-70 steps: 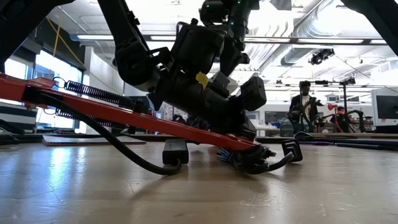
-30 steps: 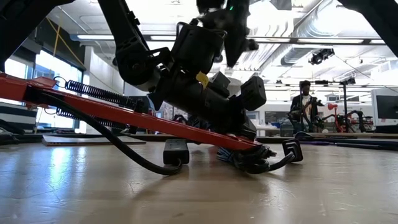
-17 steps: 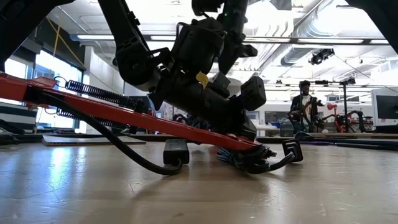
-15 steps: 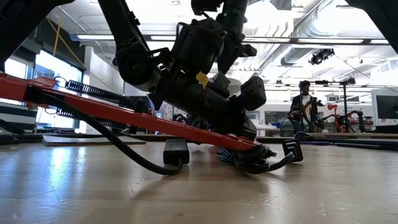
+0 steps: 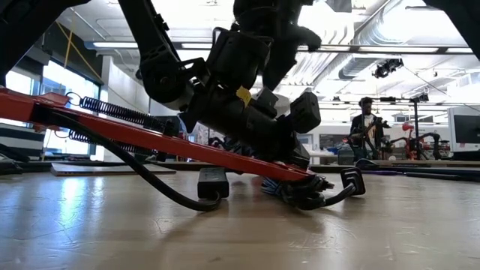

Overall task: Screw lightbulb
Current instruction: Remove the lightbulb from the red lamp

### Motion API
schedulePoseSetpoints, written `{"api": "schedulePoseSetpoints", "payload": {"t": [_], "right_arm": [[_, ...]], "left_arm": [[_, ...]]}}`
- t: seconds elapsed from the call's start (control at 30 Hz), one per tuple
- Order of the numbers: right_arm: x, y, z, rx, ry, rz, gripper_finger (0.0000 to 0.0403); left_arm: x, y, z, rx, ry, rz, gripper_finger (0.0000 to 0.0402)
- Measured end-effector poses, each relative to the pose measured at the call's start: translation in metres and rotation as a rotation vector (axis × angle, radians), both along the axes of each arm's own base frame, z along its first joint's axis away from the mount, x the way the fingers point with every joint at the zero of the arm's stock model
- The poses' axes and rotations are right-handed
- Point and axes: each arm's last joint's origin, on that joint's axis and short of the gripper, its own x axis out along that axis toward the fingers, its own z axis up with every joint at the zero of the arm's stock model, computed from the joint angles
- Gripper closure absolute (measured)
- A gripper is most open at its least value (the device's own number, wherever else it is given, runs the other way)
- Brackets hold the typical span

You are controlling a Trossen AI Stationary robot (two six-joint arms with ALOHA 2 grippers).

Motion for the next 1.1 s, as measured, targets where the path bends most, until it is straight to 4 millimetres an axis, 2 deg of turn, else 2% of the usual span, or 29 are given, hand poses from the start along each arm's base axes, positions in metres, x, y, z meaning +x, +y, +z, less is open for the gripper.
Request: {"api": "schedulePoseSetpoints", "payload": {"t": [0.1, 0.17, 0.27, 0.4, 0.53, 0.7, 0.8, 0.9, 1.1], "right_arm": [[0.003, -0.004, -0.001, 0.022, -0.066, 0.284, 0.0403], [0.005, -0.005, 0.001, 0.001, -0.09, 0.384, 0.0403], [0.006, -0.006, 0.014, -0.064, -0.096, 0.404, 0.0403], [0.006, -0.013, 0.041, -0.148, -0.119, 0.382, 0.0403], [-0.002, -0.023, 0.075, -0.224, -0.163, 0.308, 0.0403], [-0.019, -0.045, 0.099, -0.192, -0.194, 0.12, 0.0403], [-0.032, -0.054, 0.107, -0.152, -0.177, 0.012, 0.0403], [-0.045, -0.063, 0.107, -0.086, -0.146, -0.086, 0.0403], [-0.071, -0.083, 0.119, 0.087, -0.199, -0.325, 0.0403]], "left_arm": [[0.0, 0.0, 0.0, 0.0, 0.001, 0.0, 0.0402], [0.0, 0.0, 0.0, 0.001, 0.0, 0.003, 0.0402], [0.0, 0.0, 0.0, -0.001, 0.0, 0.0, 0.0402], [0.001, -0.001, 0.001, -0.011, -0.006, -0.017, 0.0402], [0.001, -0.003, 0.001, -0.027, -0.008, -0.049, 0.0401], [0.001, -0.003, 0.001, -0.026, -0.009, -0.047, 0.0402], [0.002, 0.0, 0.007, -0.026, -0.019, -0.045, 0.0401], [0.001, 0.004, 0.014, 0.011, 0.0, -0.068, 0.0402], [0.0, 0.008, 0.039, 0.057, 0.046, -0.256, 0.0402]]}}
